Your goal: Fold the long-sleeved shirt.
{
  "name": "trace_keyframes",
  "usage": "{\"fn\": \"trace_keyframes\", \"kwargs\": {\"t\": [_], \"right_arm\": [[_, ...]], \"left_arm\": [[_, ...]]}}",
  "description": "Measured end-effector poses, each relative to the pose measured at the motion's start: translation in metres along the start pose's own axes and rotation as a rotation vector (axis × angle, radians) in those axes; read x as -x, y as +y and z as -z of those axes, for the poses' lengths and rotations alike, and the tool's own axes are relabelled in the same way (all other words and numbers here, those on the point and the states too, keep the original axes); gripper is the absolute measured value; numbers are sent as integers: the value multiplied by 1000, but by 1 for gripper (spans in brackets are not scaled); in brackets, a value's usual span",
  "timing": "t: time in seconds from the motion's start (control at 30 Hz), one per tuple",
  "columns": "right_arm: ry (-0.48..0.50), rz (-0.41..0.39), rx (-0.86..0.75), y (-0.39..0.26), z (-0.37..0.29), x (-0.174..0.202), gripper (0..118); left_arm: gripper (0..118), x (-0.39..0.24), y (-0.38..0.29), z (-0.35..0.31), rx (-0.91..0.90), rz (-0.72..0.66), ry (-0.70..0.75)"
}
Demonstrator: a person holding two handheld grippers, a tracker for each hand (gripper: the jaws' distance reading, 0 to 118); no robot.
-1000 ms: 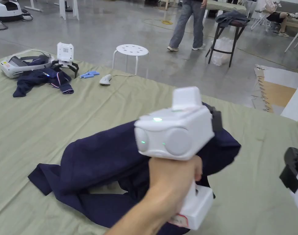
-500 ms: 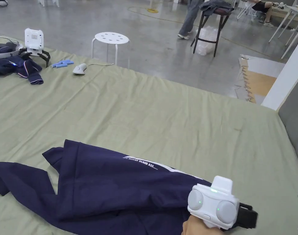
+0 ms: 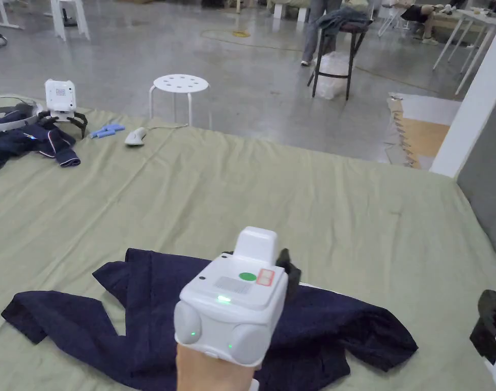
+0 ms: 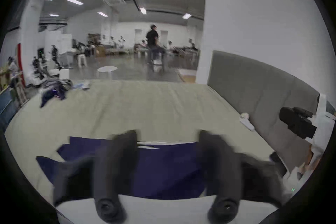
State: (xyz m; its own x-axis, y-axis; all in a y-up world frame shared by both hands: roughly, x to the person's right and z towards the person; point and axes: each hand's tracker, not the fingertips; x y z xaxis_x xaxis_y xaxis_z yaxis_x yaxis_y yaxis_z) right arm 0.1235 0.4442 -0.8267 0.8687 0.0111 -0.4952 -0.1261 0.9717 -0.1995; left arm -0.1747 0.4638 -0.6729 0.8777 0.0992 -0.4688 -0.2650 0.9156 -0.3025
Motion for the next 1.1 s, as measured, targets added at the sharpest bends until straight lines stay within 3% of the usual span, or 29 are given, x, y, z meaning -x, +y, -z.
{"fn": "trace_keyframes", "kwargs": {"t": [0.13,0.27,0.3,0.4,0.43,0.5,0.63,0.7,0.77,0.9,0.97,1.0,1.03,1.07,1.1], "right_arm": [[43,-5,12,-14,-7,25,0],[67,23,99,-38,-10,31,0],[72,31,126,-41,-9,29,7],[88,62,261,-53,10,19,114],[139,125,251,-61,18,18,116],[83,103,343,-72,47,12,118],[85,173,493,-112,114,-12,118],[78,188,534,-92,111,0,106],[34,199,593,-98,138,-1,85],[13,265,665,-129,195,-16,81],[4,247,633,-126,183,-1,57],[-74,136,635,-124,178,7,49],[-80,67,612,-120,173,15,43],[-50,98,612,-122,183,7,43],[0,138,602,-122,182,4,16]], "left_arm": [[4,61,-18,-9,59,-80,50],[3,96,-32,-14,81,-88,97],[3,102,-33,-15,82,-96,100],[3,113,-34,-13,81,-95,125],[3,118,-33,-9,88,-107,126],[3,122,-36,-5,96,-114,127],[3,133,-45,9,133,-124,148],[3,140,-49,15,150,-136,155],[3,148,-55,22,174,-145,170],[3,165,-61,30,204,-167,194],[3,176,-64,34,209,-167,206],[3,181,-65,37,217,-173,216],[3,188,-66,39,225,-185,224],[3,195,-68,41,228,-207,235],[4,203,-68,46,233,-212,236]]}}
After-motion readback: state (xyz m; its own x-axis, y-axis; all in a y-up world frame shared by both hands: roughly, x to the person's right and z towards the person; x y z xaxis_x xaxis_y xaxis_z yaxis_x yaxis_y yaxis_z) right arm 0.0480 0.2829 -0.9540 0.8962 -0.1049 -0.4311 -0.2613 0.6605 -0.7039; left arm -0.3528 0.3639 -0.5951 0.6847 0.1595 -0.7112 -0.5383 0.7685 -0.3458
